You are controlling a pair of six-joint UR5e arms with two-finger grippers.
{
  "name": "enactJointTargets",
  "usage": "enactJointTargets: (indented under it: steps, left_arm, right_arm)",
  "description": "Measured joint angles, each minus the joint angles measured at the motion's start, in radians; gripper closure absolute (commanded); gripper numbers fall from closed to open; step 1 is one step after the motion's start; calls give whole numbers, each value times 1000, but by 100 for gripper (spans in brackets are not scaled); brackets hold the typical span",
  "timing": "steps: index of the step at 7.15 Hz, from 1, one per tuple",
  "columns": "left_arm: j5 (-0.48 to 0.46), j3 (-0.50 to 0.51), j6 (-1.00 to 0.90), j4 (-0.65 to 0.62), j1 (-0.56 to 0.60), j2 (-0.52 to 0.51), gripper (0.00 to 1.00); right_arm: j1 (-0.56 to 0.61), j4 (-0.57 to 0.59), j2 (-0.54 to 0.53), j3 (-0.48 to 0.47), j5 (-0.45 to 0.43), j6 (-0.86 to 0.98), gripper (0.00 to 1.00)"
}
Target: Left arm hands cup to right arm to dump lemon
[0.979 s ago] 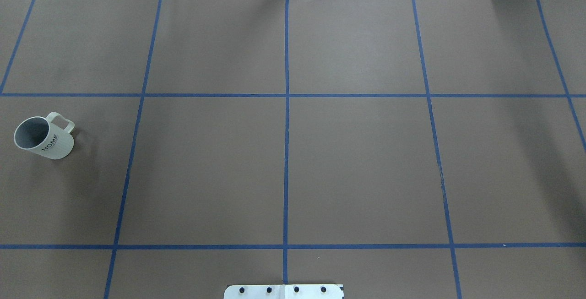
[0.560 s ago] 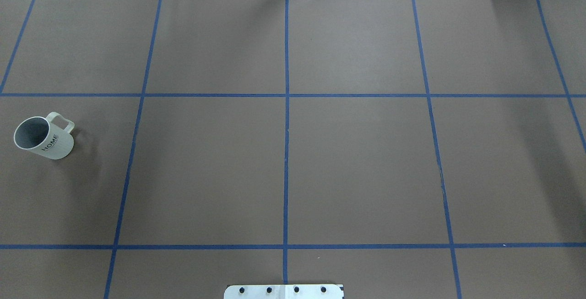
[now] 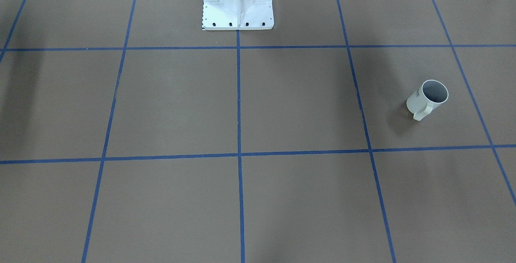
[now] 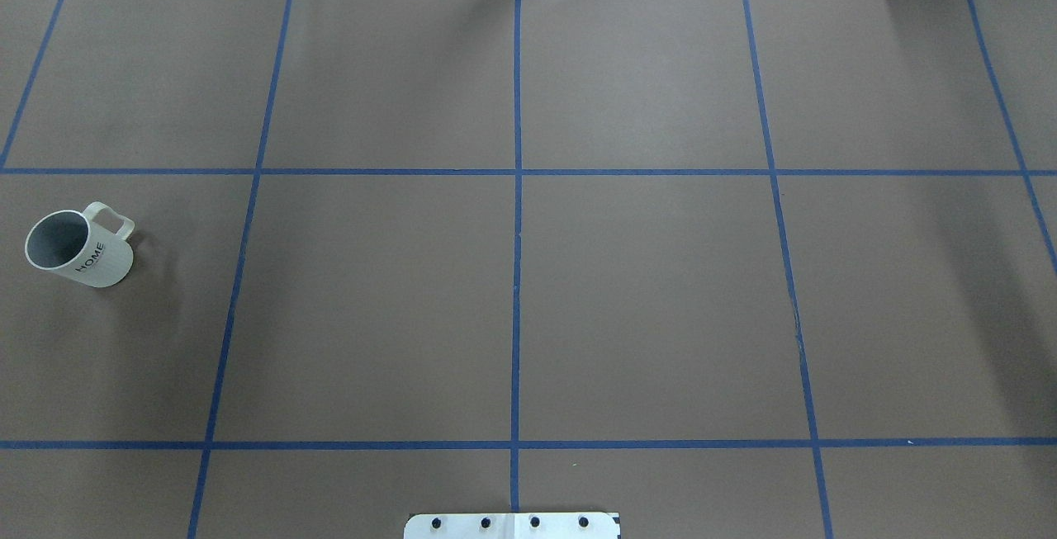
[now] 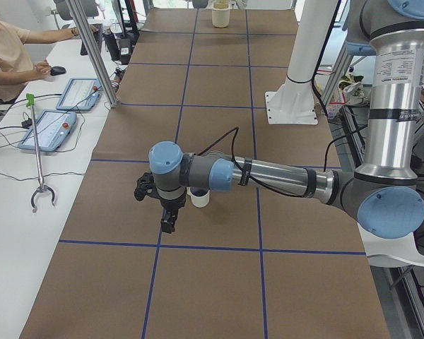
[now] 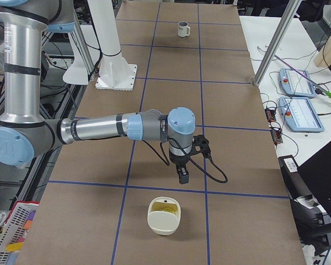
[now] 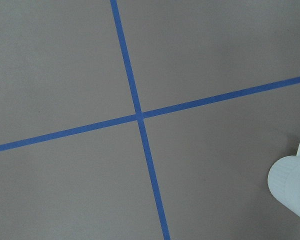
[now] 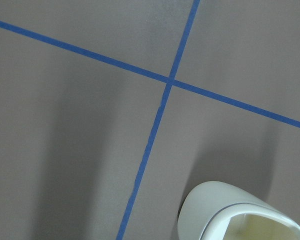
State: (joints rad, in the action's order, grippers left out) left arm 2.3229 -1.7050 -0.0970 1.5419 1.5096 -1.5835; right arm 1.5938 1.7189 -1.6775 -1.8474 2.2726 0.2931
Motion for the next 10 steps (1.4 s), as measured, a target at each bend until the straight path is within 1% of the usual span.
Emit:
enactJointTargets:
  steps: [3,10]
  left_arm:
    - [4,3,38,-2,0,1,0]
    - [6,-10,48,0,0,10,0]
  right_arm:
    - [-2,28,3,2,43,-3,0]
    - [-42,23,22,-4,49,-7,0]
